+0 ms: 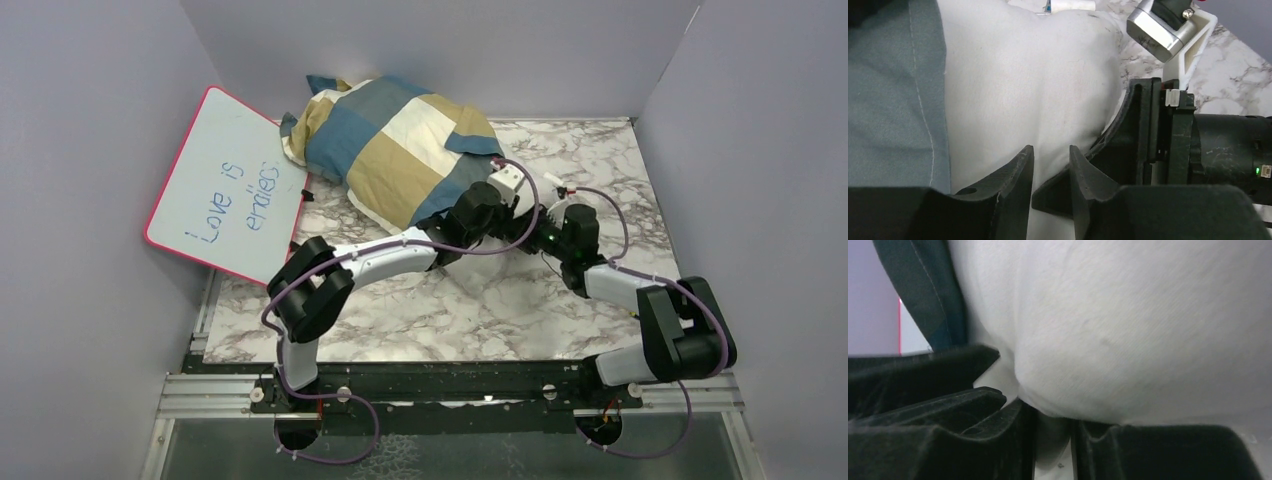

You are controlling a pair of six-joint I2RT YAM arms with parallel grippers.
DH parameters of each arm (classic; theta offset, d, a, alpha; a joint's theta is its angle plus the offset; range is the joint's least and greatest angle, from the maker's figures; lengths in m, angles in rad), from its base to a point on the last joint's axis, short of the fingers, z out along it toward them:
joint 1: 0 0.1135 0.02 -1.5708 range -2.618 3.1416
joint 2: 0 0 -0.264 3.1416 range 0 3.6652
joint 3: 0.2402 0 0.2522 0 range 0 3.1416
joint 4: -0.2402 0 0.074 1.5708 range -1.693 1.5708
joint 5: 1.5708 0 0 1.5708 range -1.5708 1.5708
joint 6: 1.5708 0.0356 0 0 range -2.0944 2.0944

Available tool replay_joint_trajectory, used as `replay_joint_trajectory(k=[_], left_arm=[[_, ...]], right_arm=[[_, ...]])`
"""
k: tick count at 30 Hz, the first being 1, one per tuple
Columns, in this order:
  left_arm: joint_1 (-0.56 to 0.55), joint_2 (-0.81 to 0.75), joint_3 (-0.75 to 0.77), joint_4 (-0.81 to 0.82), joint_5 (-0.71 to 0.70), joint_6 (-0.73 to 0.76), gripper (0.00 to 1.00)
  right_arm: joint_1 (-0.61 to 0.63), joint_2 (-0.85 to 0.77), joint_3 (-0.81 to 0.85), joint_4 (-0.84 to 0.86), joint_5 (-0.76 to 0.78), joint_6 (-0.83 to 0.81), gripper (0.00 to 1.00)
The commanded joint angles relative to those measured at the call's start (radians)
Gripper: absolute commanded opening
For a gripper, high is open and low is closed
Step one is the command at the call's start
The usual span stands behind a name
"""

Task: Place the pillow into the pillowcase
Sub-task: Stuff the pillow into the pillowcase.

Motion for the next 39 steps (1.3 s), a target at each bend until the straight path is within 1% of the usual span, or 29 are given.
replay_joint_trajectory(k=[1, 2, 3, 7, 11, 13, 16, 17, 18, 21, 25, 28, 30, 32, 35, 36, 39], left_arm=[[-0.007, -0.113, 0.027, -0.111, -0.027, -0.034, 0.40], [-0.006, -0.136, 0.024, -0.129, -0.041, -0.033, 0.48], [-0.005, -0.156, 0.025, -0.151, -0.055, -0.028, 0.54], [0.014, -0.236, 0.014, -0.222, -0.123, -0.023, 0.67], [0.045, -0.326, -0.052, -0.221, -0.167, -0.036, 0.78], [0.077, -0.370, -0.088, -0.217, -0.146, -0.061, 0.82], [0.125, -0.420, -0.133, -0.221, -0.111, -0.087, 0.87], [0.143, -0.434, -0.148, -0.225, -0.093, -0.093, 0.90], [0.162, -0.449, -0.169, -0.228, -0.073, -0.100, 0.97], [0.210, -0.496, -0.213, -0.244, -0.038, -0.108, 0.98], [0.242, -0.566, -0.270, -0.268, -0.007, -0.093, 0.98], [0.249, -0.614, -0.311, -0.285, 0.025, -0.043, 0.98], [0.251, -0.645, -0.340, -0.299, 0.055, 0.007, 0.98], [0.251, -0.674, -0.374, -0.306, 0.093, 0.037, 0.98], [0.251, -0.716, -0.429, -0.297, 0.163, 0.059, 0.98], [0.250, -0.725, -0.441, -0.301, 0.201, 0.073, 0.98], [0.249, -0.754, -0.442, -0.347, 0.218, 0.076, 0.98]], right_arm=[[0.019, -0.097, 0.040, -0.171, 0.048, -0.115, 0.36], [0.020, -0.117, 0.051, -0.212, 0.061, -0.142, 0.39], [0.019, -0.134, 0.064, -0.261, 0.079, -0.171, 0.44], [0.019, -0.227, 0.115, -0.443, 0.178, -0.278, 0.53], [0.019, -0.287, 0.196, -0.572, 0.245, -0.357, 0.63], [0.019, -0.302, 0.245, -0.624, 0.279, -0.387, 0.68], [0.019, -0.306, 0.329, -0.683, 0.316, -0.429, 0.71], [0.019, -0.300, 0.360, -0.697, 0.322, -0.444, 0.72], [0.020, -0.293, 0.390, -0.709, 0.327, -0.457, 0.74], [0.019, -0.257, 0.480, -0.740, 0.334, -0.497, 0.76], [0.023, -0.175, 0.594, -0.745, 0.303, -0.599, 0.76], [0.052, -0.069, 0.723, -0.759, 0.276, -0.739, 0.77], [0.085, -0.004, 0.792, -0.763, 0.280, -0.867, 0.77], [0.125, 0.035, 0.818, -0.712, 0.311, -0.983, 0.77], [0.173, 0.082, 0.846, -0.630, 0.318, -1.110, 0.77], [0.180, 0.104, 0.866, -0.612, 0.308, -1.136, 0.77], [0.192, 0.205, 0.939, -0.606, 0.258, -1.176, 0.76]])
